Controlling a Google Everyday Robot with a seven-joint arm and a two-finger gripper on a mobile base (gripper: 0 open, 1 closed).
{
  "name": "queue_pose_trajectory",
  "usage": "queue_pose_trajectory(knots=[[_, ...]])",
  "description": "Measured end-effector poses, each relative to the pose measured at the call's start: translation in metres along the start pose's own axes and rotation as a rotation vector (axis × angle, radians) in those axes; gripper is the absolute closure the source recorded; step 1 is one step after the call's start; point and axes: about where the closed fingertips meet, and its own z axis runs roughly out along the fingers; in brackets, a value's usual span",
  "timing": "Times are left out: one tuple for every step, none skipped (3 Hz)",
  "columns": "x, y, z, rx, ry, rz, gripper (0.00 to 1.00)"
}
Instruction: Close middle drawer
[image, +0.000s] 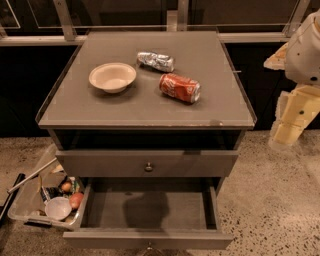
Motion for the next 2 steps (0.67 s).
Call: queue_pose_trajectory(knots=[[0.0000, 0.0000, 0.0000, 0.000, 0.000, 0.000, 0.00], [-0.0006, 0.0066, 0.0045, 0.012, -0.016, -0.016, 0.00]])
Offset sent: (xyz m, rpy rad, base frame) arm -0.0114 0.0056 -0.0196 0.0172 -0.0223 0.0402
